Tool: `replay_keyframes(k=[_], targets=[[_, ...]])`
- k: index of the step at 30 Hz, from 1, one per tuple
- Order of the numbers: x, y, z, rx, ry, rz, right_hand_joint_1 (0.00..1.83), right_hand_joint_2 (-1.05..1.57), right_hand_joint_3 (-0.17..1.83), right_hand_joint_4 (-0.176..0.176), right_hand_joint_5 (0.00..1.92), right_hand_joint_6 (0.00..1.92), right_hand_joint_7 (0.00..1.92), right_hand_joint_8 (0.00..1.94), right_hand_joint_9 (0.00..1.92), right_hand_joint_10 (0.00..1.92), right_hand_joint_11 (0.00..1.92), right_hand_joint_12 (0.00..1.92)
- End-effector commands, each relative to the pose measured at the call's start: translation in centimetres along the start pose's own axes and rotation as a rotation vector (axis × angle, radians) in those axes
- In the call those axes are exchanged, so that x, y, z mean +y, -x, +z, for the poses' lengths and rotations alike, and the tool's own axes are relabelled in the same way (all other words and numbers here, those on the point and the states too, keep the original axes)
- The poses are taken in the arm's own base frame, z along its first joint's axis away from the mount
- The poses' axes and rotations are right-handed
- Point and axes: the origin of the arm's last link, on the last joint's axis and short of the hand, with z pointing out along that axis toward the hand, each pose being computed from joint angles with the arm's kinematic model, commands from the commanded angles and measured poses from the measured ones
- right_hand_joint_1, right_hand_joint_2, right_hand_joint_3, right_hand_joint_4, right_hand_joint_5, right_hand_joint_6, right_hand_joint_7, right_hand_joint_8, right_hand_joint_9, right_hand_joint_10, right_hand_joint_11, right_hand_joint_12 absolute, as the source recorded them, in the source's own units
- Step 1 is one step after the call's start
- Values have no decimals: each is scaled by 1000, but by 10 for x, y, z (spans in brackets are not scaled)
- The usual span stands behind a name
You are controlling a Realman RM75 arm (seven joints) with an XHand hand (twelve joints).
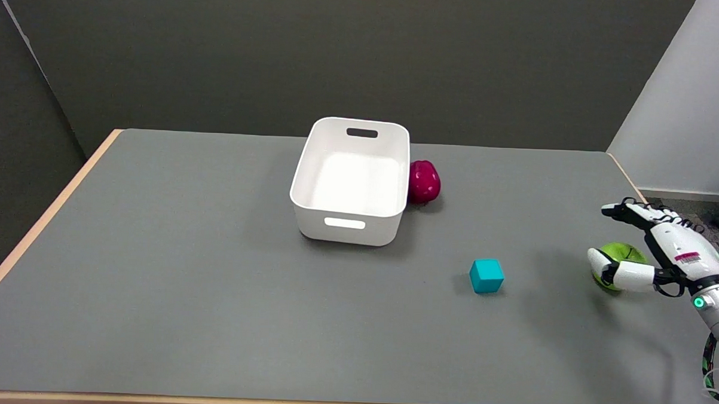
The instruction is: Pick up the green apple.
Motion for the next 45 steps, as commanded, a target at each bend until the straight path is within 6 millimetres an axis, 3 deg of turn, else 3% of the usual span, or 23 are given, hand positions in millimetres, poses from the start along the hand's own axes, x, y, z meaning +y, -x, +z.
replay_keyframes(k=[1, 10, 26, 45], targets=[[16, 13, -6, -43, 53, 2, 538, 590, 892, 27, 304, 575, 375, 460, 213, 833, 61, 1295], [29, 15, -14, -41, 107, 27, 560, 589, 899, 29, 304, 574, 373, 456, 214, 828, 63, 1291], [28, 15, -13, -50, 94, 12, 755, 594, 945, 33, 315, 584, 390, 458, 269, 874, 136, 1351], [26, 22, -11, -71, 83, 12, 830, 612, 950, 39, 358, 657, 459, 492, 364, 993, 243, 1449]])
